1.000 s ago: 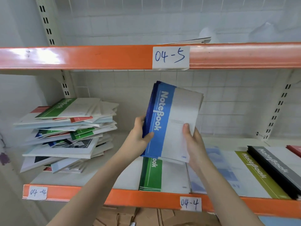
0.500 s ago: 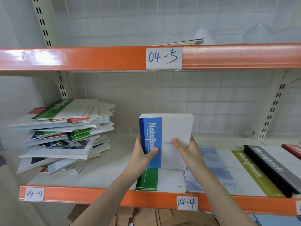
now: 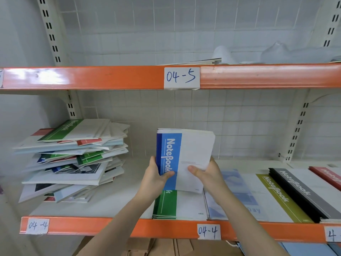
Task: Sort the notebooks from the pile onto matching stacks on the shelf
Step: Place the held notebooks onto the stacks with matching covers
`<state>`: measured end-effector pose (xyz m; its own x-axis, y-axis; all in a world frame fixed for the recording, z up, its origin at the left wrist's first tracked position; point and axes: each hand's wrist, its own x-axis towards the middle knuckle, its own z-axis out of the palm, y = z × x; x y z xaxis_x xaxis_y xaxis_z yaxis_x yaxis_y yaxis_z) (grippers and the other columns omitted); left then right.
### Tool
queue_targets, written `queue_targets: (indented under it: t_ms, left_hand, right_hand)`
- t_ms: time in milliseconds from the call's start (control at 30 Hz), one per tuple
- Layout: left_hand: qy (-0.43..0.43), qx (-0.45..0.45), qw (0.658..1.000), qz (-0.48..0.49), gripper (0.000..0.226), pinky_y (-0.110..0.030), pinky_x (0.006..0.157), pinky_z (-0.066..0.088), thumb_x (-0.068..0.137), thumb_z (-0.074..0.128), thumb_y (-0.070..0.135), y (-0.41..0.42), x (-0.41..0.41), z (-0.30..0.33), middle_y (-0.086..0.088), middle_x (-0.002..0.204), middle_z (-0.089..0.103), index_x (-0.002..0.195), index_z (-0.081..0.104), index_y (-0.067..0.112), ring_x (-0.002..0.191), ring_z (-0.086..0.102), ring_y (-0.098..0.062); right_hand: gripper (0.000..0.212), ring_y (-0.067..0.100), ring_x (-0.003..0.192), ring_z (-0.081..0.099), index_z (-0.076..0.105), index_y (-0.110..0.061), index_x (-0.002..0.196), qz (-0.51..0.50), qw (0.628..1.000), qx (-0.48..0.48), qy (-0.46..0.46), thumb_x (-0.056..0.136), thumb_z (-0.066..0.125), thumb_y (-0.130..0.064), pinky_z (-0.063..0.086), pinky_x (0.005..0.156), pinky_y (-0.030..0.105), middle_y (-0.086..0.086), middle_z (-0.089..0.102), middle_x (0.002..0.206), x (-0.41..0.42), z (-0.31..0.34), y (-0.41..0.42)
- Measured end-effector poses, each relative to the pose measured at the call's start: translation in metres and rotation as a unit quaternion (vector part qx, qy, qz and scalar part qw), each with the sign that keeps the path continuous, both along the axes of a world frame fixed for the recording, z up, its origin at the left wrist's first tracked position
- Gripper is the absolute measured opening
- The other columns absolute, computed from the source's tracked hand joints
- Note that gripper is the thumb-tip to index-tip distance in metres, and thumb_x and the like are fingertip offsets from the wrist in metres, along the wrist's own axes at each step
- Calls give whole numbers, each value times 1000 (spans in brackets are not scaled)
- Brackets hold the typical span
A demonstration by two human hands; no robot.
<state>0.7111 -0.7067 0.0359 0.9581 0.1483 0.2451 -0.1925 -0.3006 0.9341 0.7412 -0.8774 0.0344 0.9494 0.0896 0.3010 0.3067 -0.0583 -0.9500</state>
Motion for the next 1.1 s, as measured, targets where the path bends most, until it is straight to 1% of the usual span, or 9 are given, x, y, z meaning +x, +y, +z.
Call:
queue_targets:
  t_ms: [167,300,433,567,733,867,1000,1033,1100]
  left_hand:
    - [-19,54,998,34,39,-27,75,51,82,73,15,29,-10,30,15,100,59,109,45,20,92,60,-5]
    - [52,-37,998,20,23,-36,75,56,85,71,20,53,-21,38,1,102,70,102,57,17,88,69,-18]
    - [163,-59,985,3,21,-29,61,56,89,66,26,73,-26,15,-3,93,74,104,61,11,77,72,-17]
    - [209,-84,974,1,25,-24,58,53,94,60,22,92,-26,-14,-6,95,74,111,62,5,76,72,-16]
    - [256,-73,964,18,22,-20,53,49,95,58,23,114,-17,-28,-2,81,73,105,63,5,66,69,-14]
    - [266,-29,962,50,18,-15,45,43,95,58,25,124,-9,-32,-2,75,66,94,61,7,58,62,-11]
    - [277,29,956,89,41,-25,58,45,89,65,38,143,1,-36,-12,92,67,105,57,1,76,64,-24]
    - [283,46,953,94,46,-27,63,47,87,67,40,148,3,-37,-15,98,67,107,56,0,83,65,-28]
    - [286,75,951,91,45,-27,61,48,89,66,37,150,6,-39,-14,100,66,110,53,-1,81,65,-25]
  right_hand:
    - [39,6,100,62,54,-18,117,25,999,19,-26,82,71,-9,50,80,18,-7,65,110,-3,18,19]
    - [36,13,91,69,60,-12,111,37,993,53,101,80,75,-22,56,76,29,0,71,105,0,18,40]
    - [20,20,77,70,66,-6,100,67,978,10,199,88,66,-22,54,65,29,8,73,91,-2,5,56]
    - [16,29,85,69,64,-1,97,81,971,-24,226,91,57,-14,53,69,34,16,71,94,-3,-10,67]
    - [14,27,80,67,59,-1,79,81,971,-52,219,91,52,-4,53,60,29,16,68,87,-1,-18,84]
    - [15,33,83,66,58,4,79,86,972,-86,199,89,48,-1,53,68,38,21,65,87,4,-22,100]
    - [36,17,51,25,26,-18,59,77,967,-183,158,88,44,-7,23,56,29,3,24,57,6,-20,114]
    - [36,17,51,24,28,-18,57,73,966,-200,144,88,43,-8,25,59,29,3,22,56,6,-19,114]
    - [29,25,57,47,53,-10,62,57,970,-208,114,89,42,-8,44,73,32,15,43,59,6,-16,111]
